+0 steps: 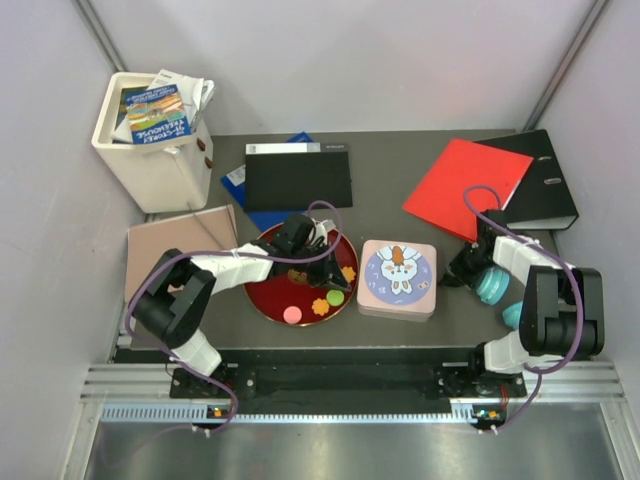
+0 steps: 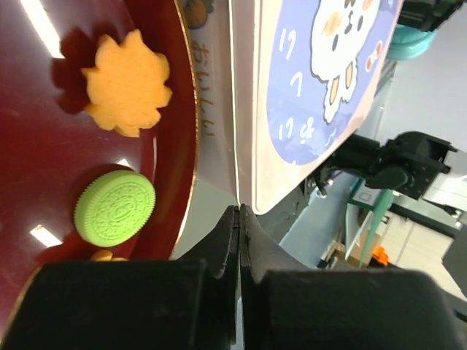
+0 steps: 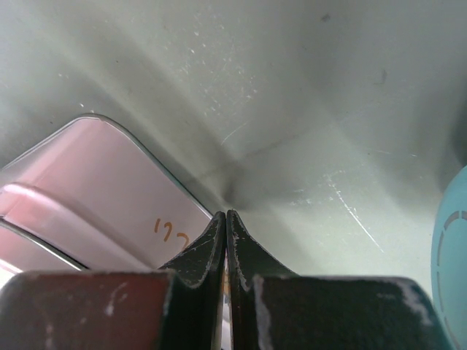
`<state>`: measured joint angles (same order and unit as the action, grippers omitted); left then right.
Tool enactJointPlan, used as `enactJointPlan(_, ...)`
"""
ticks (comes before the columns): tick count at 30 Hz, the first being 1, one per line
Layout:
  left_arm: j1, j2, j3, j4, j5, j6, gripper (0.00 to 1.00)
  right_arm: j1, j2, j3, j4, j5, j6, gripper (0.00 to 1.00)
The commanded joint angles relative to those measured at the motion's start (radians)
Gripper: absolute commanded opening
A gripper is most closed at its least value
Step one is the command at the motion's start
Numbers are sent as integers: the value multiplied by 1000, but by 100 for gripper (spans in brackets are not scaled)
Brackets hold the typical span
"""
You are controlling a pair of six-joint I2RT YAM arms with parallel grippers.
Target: Pack the cookies
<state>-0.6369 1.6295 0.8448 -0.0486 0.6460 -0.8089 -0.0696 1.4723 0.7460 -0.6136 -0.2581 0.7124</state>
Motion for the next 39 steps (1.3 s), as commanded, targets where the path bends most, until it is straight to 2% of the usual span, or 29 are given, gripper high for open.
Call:
enactJointPlan(1, -1, -8, -50, 156, 92, -50, 0, -13, -47, -7, 26, 10, 18, 0)
enactJointPlan(10, -1, 32, -131, 311, 121, -118, 0, -13, -64, -17, 23, 17, 21, 0)
enactJointPlan(25, -1, 133, -98, 339, 156, -104, 0, -13, -61, -8, 20, 19, 28, 0)
enactJointPlan(39, -7, 155, -46, 322, 193, -85, 0, -13, -50, -5, 22, 20, 27, 0)
